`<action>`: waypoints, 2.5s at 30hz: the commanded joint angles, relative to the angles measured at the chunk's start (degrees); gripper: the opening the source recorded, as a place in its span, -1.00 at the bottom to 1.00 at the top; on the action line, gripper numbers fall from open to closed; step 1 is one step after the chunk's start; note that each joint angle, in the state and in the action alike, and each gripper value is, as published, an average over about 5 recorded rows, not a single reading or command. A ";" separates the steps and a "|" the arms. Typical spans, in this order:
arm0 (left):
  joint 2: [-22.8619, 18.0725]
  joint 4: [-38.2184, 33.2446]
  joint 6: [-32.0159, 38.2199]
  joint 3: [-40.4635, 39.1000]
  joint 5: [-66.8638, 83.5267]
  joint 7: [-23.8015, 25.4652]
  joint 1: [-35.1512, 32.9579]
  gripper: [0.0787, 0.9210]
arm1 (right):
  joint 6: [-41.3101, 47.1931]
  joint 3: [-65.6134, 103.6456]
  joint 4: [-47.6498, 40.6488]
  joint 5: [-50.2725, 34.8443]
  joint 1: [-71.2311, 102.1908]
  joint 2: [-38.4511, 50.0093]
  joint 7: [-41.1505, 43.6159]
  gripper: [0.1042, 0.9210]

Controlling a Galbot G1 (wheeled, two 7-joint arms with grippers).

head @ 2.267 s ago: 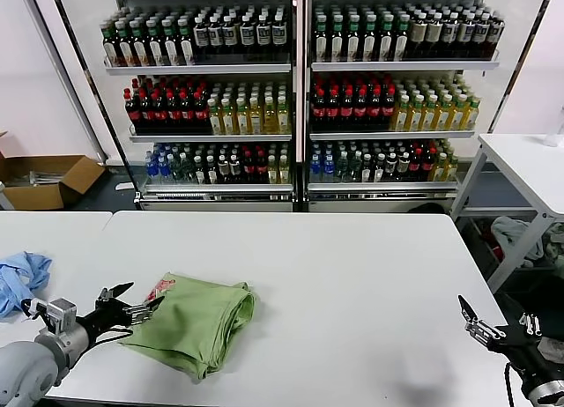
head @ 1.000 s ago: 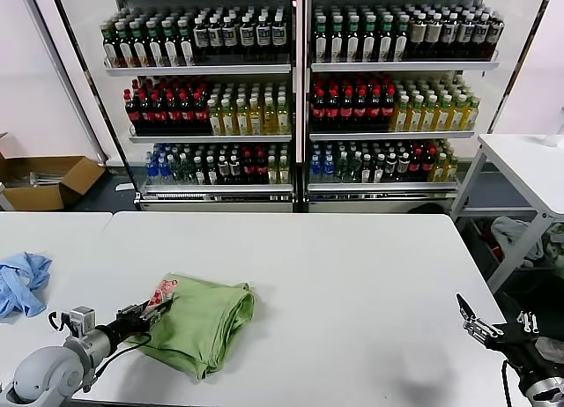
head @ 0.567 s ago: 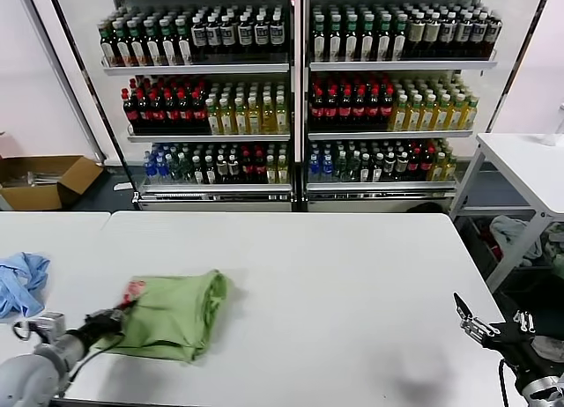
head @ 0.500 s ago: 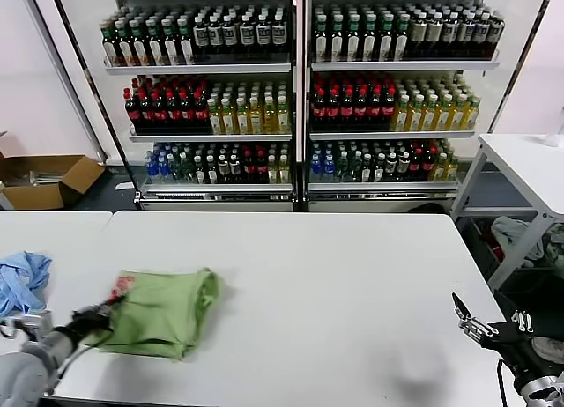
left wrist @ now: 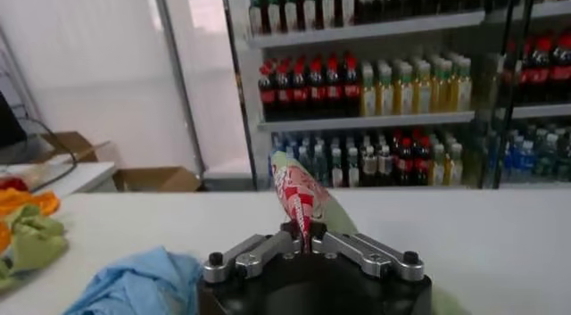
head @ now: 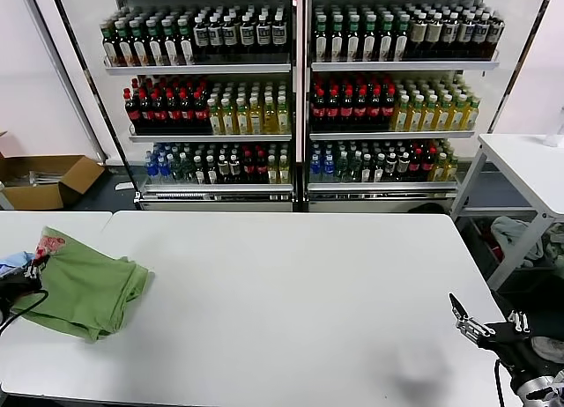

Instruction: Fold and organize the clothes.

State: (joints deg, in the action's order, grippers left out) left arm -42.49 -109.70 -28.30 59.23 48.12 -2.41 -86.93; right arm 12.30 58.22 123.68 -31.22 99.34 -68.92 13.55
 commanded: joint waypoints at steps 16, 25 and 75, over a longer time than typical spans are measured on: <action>-13.42 -20.49 0.60 -47.05 40.44 -38.47 23.11 -0.93 | 0.47 -1.07 2.12 2.58 1.25 -1.69 -0.04 0.76; -20.72 -16.35 1.88 -51.66 37.09 -37.31 23.36 -0.93 | 2.21 -3.05 3.57 3.94 0.80 -0.68 -0.41 0.76; -14.31 -18.65 7.28 -33.12 17.48 -13.44 15.06 0.77 | 19.95 -58.83 -13.88 5.02 -32.47 5.71 -13.92 0.52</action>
State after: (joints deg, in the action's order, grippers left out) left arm -56.93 -127.20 -20.94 24.51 66.03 -16.49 -70.02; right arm 32.10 3.47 112.48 -29.49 69.25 -62.63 -0.90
